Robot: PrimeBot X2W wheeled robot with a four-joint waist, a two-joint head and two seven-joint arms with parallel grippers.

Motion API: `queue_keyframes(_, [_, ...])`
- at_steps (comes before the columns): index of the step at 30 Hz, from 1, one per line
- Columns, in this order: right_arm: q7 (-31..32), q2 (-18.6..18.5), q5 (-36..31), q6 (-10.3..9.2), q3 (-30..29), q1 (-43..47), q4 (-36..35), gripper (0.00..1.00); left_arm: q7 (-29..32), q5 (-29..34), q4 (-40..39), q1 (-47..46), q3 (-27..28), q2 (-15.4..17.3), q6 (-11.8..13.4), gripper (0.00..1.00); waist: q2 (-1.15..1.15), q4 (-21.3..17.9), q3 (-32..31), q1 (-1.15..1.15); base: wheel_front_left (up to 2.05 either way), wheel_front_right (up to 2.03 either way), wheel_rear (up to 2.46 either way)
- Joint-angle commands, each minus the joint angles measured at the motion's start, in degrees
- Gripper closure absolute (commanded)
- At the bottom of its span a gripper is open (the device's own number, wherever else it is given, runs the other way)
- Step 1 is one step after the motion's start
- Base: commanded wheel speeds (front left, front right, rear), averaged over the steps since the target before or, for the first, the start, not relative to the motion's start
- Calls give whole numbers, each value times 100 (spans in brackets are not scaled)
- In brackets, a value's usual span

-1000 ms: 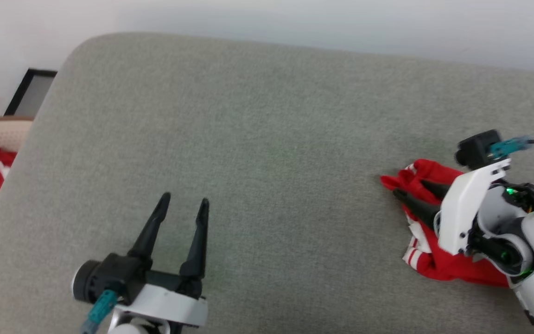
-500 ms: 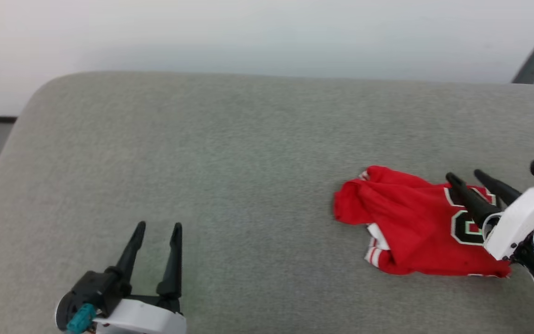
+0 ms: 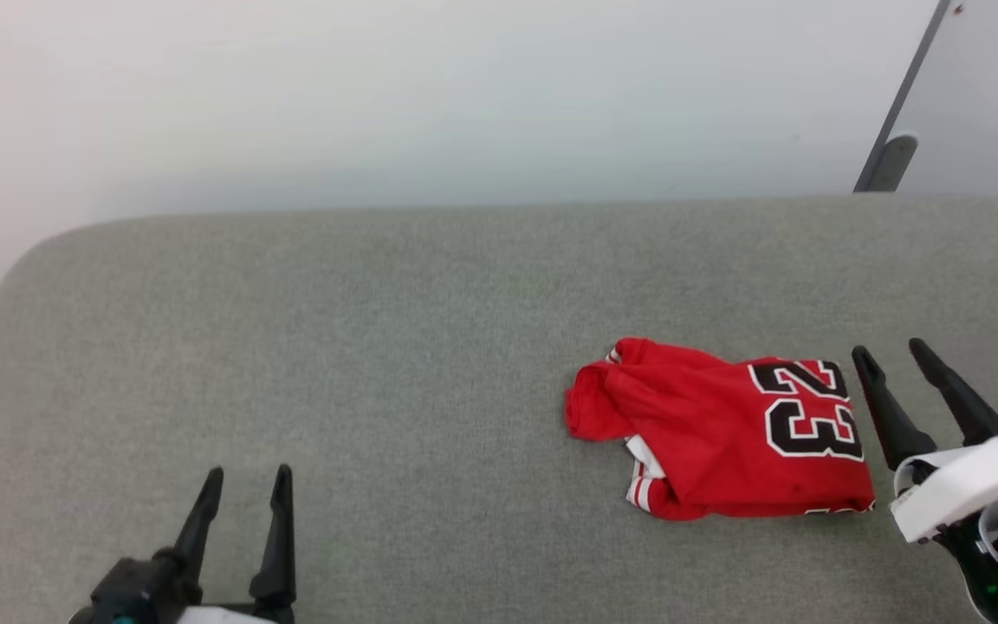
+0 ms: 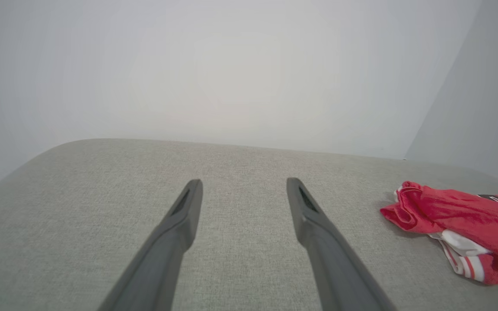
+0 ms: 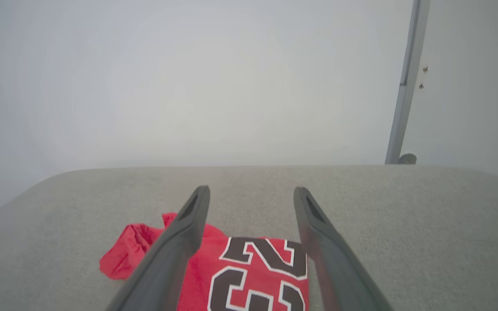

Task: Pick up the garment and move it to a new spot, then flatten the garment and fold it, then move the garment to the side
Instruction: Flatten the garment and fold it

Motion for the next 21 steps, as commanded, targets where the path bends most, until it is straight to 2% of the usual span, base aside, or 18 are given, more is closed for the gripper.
queue_keyframes(1, [-30,66,-151,-7,-204,138,-133,0,4,65,-50,115,34,-4,-10,0,0,-61,-152,0,0,0,0])
queue_keyframes(5, [-30,281,-544,-7,-881,862,-567,0,4,142,-211,302,56,25,-10,0,0,30,-261,0,0,0,0])
queue_keyframes(15, [-33,631,-1242,-7,-2061,2343,-1739,0,3,354,-847,1097,333,-75,-4,0,0,211,-408,0,0,0,0])
queue_keyframes(21, [-33,840,-1495,-7,-2464,2895,-2243,0,3,436,-1173,1407,373,-154,-4,0,0,292,-408,0,0,0,0])
